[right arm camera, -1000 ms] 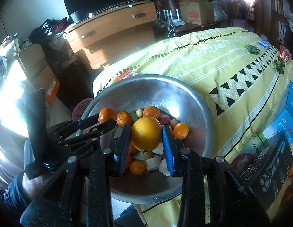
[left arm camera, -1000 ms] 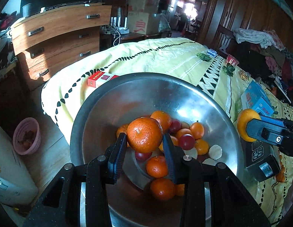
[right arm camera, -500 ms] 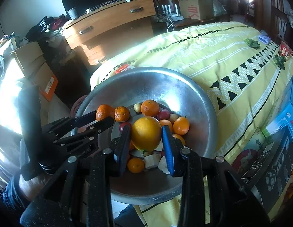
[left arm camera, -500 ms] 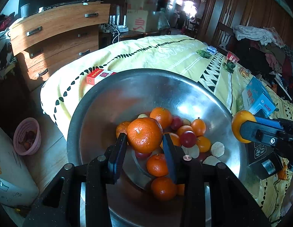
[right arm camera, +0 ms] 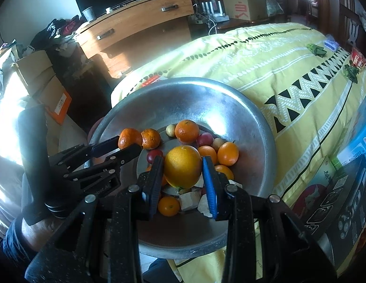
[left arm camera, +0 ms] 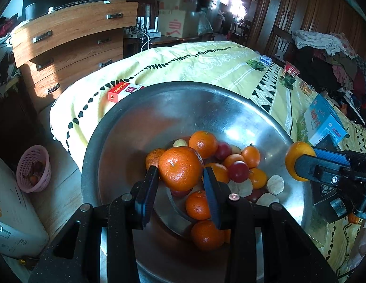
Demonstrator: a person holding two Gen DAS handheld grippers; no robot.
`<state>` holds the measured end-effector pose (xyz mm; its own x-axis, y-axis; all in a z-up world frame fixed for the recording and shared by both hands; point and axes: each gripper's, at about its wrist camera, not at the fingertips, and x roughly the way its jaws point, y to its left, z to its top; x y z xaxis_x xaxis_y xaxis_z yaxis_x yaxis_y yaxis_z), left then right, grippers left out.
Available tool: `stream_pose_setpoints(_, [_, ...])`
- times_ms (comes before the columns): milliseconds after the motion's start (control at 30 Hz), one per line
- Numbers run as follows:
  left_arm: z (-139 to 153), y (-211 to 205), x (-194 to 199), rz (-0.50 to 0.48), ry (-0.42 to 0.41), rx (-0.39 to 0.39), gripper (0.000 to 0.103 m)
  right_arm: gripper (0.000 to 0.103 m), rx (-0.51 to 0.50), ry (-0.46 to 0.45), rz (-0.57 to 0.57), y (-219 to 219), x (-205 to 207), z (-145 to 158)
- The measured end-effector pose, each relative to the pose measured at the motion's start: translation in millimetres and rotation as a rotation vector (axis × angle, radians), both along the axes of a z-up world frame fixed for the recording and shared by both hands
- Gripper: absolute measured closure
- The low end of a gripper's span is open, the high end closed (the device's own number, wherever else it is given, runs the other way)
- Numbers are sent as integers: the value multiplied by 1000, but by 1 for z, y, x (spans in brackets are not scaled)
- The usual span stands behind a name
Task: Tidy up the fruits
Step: 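Lower the oranges into the bowl and open both tools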
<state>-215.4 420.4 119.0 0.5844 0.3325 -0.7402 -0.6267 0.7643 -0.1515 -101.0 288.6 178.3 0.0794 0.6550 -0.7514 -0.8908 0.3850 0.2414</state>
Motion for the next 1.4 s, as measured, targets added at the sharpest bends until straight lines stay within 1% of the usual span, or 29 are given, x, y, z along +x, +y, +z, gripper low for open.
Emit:
stream_pose_setpoints(1067, [-5, 0, 1, 3, 10, -5, 63, 69, -20, 23, 4, 4, -1, -14])
stream_pose_setpoints(1400, [-7, 1, 1, 9, 11, -5, 63, 69, -40, 43, 1, 6, 0, -24])
